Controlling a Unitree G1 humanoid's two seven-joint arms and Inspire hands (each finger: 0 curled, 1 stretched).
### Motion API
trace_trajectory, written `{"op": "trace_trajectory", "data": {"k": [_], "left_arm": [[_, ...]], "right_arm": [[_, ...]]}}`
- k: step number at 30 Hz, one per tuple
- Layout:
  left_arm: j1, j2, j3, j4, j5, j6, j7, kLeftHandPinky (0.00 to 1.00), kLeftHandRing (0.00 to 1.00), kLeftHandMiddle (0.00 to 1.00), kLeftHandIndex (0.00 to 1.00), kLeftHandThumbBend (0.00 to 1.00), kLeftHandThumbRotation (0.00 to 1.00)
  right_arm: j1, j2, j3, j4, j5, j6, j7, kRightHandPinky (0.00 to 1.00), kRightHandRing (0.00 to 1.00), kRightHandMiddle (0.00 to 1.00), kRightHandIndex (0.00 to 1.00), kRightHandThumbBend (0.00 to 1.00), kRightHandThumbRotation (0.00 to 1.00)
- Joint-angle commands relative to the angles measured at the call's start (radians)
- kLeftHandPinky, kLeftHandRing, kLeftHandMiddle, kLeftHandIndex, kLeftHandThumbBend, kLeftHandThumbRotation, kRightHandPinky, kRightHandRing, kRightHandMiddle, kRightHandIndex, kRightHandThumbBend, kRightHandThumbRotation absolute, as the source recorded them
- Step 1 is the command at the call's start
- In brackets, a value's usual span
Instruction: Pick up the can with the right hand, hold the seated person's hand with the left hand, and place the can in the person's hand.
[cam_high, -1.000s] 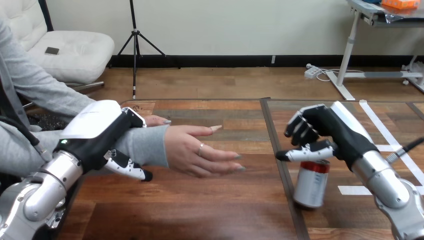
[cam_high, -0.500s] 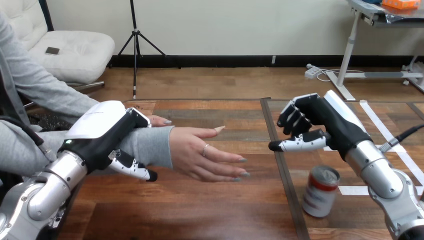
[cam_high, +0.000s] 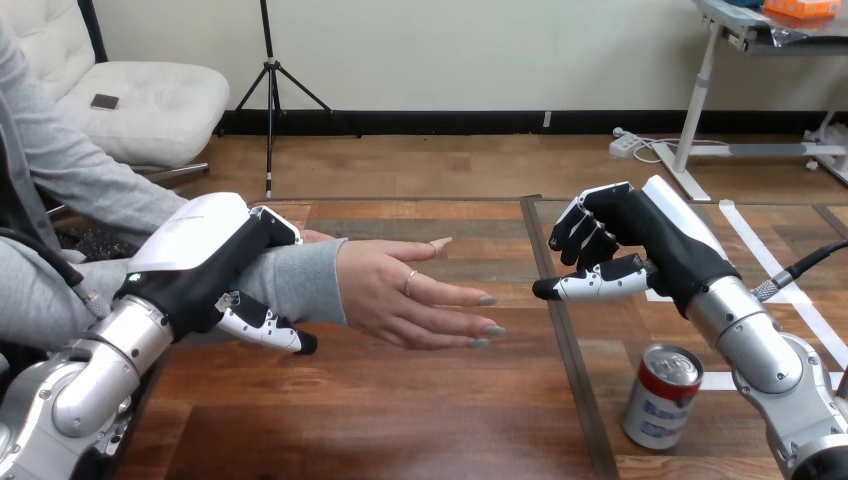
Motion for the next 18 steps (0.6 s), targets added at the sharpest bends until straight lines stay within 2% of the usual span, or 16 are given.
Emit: {"op": "trace_trajectory", "data": {"k": [1, 18], "left_arm": [[-0.094, -0.025, 0.026, -0.094, -0.033, -0.019, 0.002, 0.14, 0.18, 0.25, 0.25, 0.88, 0.0], [-0.086, -0.026, 0.034, -0.104, -0.036, -0.013, -0.018, 0.15, 0.2, 0.27, 0.27, 0.88, 0.0]], "right_arm": [[-0.082, 0.008, 0.003, -0.034, 0.0, -0.01, -0.013, 0.33, 0.37, 0.41, 0.42, 0.84, 0.0], [-0.08, 0.007, 0.0, -0.039, 0.008, -0.008, -0.004, 0.33, 0.37, 0.41, 0.42, 0.84, 0.0]]}}
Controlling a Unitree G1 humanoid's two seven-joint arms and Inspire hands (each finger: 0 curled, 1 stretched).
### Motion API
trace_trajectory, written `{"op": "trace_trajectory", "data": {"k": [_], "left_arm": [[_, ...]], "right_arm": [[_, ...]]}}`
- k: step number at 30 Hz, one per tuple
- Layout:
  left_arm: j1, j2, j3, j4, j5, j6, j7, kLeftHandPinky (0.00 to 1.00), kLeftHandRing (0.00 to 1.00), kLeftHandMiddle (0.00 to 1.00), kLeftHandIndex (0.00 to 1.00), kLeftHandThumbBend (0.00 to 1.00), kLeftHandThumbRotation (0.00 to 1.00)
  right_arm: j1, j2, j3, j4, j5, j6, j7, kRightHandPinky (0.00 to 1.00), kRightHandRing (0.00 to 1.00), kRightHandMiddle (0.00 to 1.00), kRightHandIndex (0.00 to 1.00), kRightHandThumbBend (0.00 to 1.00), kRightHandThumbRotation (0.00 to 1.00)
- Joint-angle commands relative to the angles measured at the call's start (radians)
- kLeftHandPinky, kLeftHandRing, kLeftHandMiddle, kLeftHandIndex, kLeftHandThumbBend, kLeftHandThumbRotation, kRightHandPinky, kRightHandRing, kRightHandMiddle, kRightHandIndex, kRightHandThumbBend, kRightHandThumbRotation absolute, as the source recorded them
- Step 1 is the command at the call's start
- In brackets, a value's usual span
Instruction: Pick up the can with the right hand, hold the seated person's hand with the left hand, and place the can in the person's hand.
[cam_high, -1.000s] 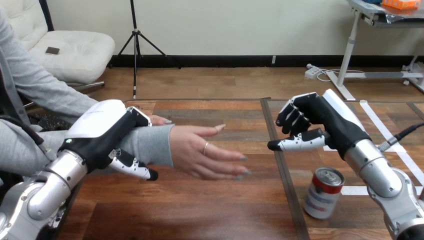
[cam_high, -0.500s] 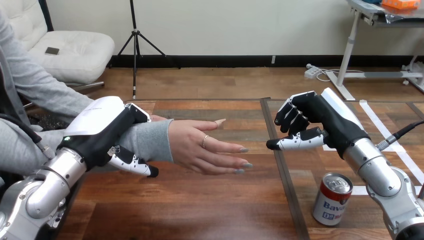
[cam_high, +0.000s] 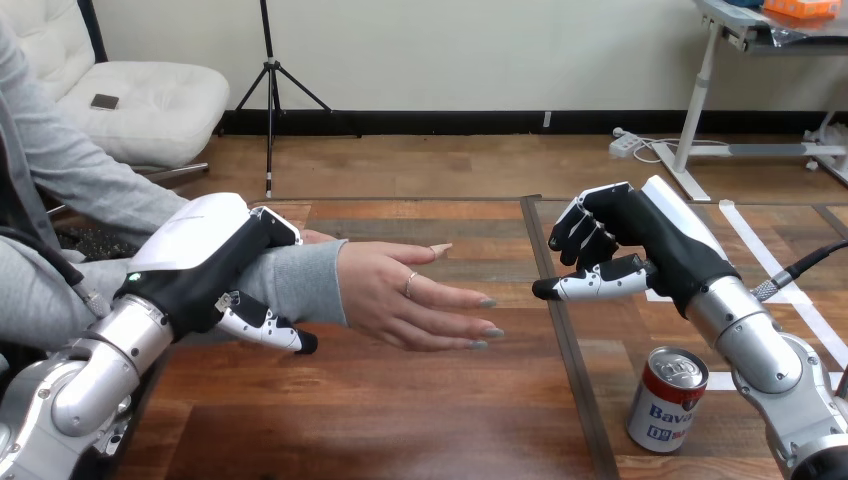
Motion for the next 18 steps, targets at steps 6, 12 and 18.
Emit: {"op": "trace_trajectory", "data": {"k": [6, 12, 18], "left_arm": [[-0.083, -0.015, 0.026, -0.115, -0.029, 0.001, -0.023, 0.17, 0.23, 0.29, 0.3, 0.87, 0.0], [-0.081, -0.013, 0.03, -0.121, -0.028, 0.001, -0.03, 0.21, 0.27, 0.33, 0.35, 0.89, 0.0], [-0.079, -0.006, 0.03, -0.133, -0.024, 0.007, -0.048, 0.25, 0.31, 0.37, 0.38, 0.89, 0.0]], "right_arm": [[-0.078, 0.003, -0.002, -0.04, 0.008, -0.015, -0.005, 0.33, 0.37, 0.41, 0.42, 0.84, 0.0], [-0.075, 0.004, -0.007, -0.045, 0.012, -0.009, -0.008, 0.35, 0.39, 0.43, 0.44, 0.85, 0.0], [-0.061, 0.004, -0.021, -0.07, 0.047, 0.012, 0.023, 0.39, 0.44, 0.47, 0.49, 0.88, 0.0]]}}
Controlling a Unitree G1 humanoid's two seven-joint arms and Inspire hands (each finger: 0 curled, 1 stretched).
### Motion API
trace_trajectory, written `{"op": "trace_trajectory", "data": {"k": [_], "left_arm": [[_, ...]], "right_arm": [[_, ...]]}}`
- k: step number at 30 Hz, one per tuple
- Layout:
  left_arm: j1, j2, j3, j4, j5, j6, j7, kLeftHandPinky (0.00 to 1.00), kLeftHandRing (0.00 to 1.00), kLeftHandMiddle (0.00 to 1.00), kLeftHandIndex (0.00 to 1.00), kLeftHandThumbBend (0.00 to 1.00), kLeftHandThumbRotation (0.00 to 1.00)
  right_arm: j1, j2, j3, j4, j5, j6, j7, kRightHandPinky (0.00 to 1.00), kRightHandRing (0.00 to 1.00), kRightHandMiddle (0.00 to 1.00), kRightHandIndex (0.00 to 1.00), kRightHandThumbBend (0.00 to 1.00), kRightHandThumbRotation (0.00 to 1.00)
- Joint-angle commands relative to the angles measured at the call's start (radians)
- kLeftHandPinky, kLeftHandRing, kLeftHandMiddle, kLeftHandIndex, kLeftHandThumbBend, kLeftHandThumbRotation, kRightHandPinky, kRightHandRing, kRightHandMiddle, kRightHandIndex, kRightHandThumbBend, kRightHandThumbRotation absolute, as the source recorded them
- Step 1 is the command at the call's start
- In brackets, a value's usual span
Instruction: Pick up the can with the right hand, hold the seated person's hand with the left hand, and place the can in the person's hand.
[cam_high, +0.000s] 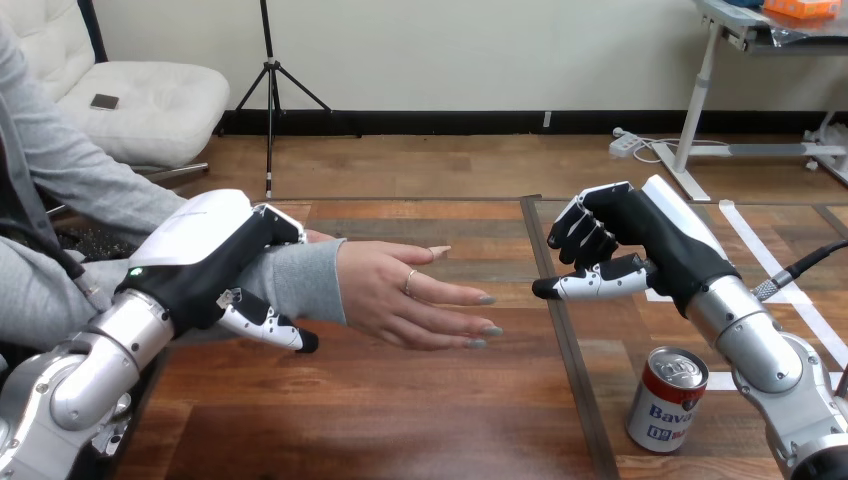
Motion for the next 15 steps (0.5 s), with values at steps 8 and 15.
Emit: {"op": "trace_trajectory", "data": {"k": [8, 15], "left_arm": [[-0.075, 0.005, 0.018, -0.118, -0.006, 0.023, -0.034, 0.31, 0.36, 0.42, 0.42, 0.87, 0.0], [-0.071, 0.004, 0.022, -0.121, -0.01, 0.026, -0.04, 0.34, 0.39, 0.44, 0.45, 0.88, 0.0]], "right_arm": [[-0.04, -0.011, -0.032, -0.101, 0.088, 0.039, 0.084, 0.47, 0.53, 0.57, 0.6, 0.93, 0.1], [-0.013, -0.03, -0.041, -0.152, 0.109, 0.068, 0.123, 0.58, 0.63, 0.67, 0.69, 0.98, 0.28]]}}
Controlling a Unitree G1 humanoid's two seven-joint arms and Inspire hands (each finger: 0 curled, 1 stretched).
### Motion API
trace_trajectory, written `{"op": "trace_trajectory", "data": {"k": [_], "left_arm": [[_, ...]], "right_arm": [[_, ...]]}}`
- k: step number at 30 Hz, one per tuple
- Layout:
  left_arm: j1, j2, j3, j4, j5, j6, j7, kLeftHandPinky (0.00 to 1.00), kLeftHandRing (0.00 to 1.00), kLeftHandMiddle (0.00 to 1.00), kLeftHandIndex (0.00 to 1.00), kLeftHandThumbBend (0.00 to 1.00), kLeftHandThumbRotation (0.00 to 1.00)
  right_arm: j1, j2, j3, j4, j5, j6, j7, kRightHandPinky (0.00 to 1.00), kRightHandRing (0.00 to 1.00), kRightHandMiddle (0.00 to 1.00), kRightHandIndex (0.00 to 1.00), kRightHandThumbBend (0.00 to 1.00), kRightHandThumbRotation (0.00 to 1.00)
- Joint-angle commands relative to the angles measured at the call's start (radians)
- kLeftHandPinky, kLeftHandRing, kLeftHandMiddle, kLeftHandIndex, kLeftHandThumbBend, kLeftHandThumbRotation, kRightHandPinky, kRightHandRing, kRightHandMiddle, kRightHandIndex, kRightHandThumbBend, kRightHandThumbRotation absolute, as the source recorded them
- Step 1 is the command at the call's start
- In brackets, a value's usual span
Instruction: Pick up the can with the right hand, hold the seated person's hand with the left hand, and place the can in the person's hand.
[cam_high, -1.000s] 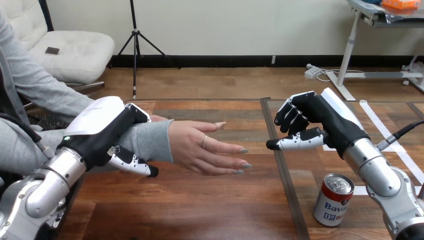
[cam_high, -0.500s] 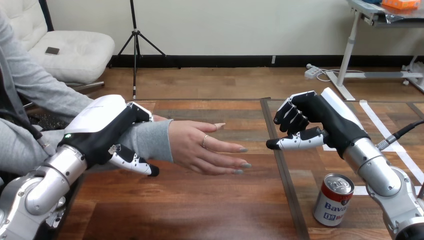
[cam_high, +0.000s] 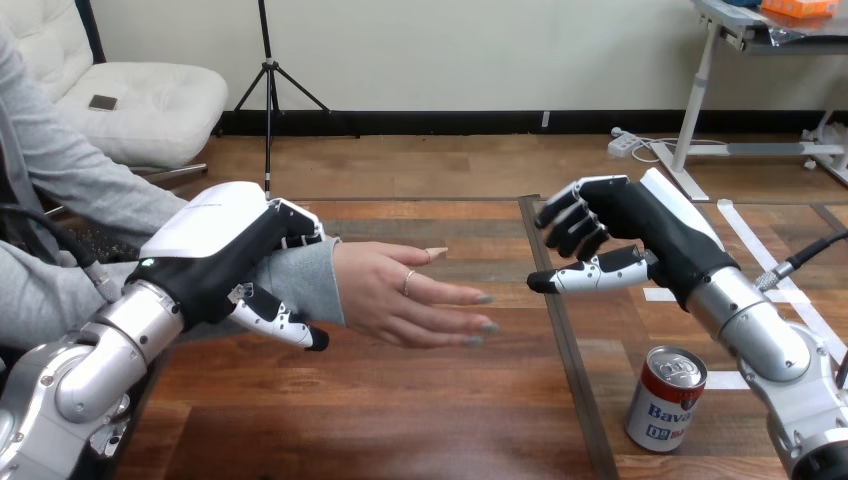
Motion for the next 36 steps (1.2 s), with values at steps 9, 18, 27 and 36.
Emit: {"op": "trace_trajectory", "data": {"k": [9, 18, 27, 36], "left_arm": [[-0.069, 0.001, 0.024, -0.047, -0.015, 0.004, 0.004, 0.35, 0.4, 0.44, 0.46, 0.88, 0.0], [-0.065, 0.001, 0.025, -0.056, -0.01, 0.012, 0.005, 0.35, 0.4, 0.45, 0.46, 0.89, 0.0], [-0.063, 0.004, 0.026, -0.058, -0.014, 0.012, 0.001, 0.35, 0.4, 0.45, 0.46, 0.89, 0.0], [-0.057, 0.009, 0.029, -0.061, -0.017, 0.01, 0.003, 0.34, 0.39, 0.44, 0.46, 0.89, 0.0]], "right_arm": [[0.014, -0.05, -0.043, -0.131, 0.048, 0.048, 0.064, 0.67, 0.71, 0.72, 0.74, 1.0, 0.35], [0.045, -0.073, -0.056, -0.162, 0.057, 0.081, 0.094, 0.71, 0.74, 0.74, 0.76, 1.0, 0.35], [0.062, -0.105, -0.054, -0.141, 0.039, 0.057, 0.103, 0.73, 0.76, 0.75, 0.77, 1.0, 0.38], [0.076, -0.136, -0.053, -0.128, 0.04, 0.06, 0.118, 0.76, 0.77, 0.76, 0.77, 1.0, 0.4]]}}
